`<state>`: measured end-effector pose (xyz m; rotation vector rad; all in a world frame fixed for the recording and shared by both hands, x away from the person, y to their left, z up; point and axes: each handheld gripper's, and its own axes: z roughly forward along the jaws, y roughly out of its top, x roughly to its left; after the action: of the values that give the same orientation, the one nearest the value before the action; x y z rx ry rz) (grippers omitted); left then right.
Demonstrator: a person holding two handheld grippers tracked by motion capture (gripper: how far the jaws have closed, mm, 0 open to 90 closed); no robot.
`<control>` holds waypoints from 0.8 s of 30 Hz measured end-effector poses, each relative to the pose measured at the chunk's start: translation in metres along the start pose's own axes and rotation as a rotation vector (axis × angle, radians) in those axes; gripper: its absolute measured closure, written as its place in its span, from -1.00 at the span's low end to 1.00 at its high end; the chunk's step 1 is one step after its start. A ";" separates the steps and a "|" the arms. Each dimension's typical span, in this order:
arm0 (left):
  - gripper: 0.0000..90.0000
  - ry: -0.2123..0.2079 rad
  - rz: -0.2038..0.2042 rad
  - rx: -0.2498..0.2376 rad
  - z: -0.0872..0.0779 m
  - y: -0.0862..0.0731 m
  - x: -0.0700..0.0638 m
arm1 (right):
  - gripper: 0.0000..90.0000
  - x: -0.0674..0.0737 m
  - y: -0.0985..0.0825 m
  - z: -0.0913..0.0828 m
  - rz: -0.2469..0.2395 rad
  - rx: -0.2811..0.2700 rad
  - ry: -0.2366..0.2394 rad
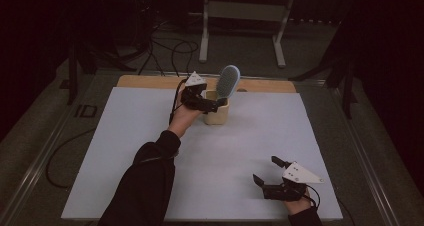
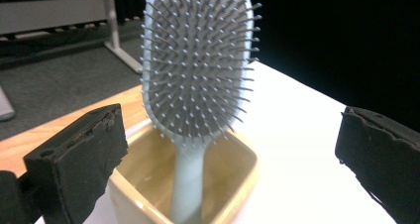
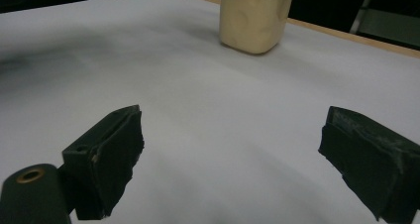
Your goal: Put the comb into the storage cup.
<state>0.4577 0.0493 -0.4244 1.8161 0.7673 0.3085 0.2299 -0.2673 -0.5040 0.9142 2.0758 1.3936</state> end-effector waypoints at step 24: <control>-1.00 -0.053 0.035 0.080 -0.061 -0.010 0.011 | -0.80 0.001 0.003 0.007 -0.016 0.001 0.016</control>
<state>0.4290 0.1041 -0.4125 1.9073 0.7197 0.2544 0.2347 -0.2618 -0.5038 0.8870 2.0912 1.3962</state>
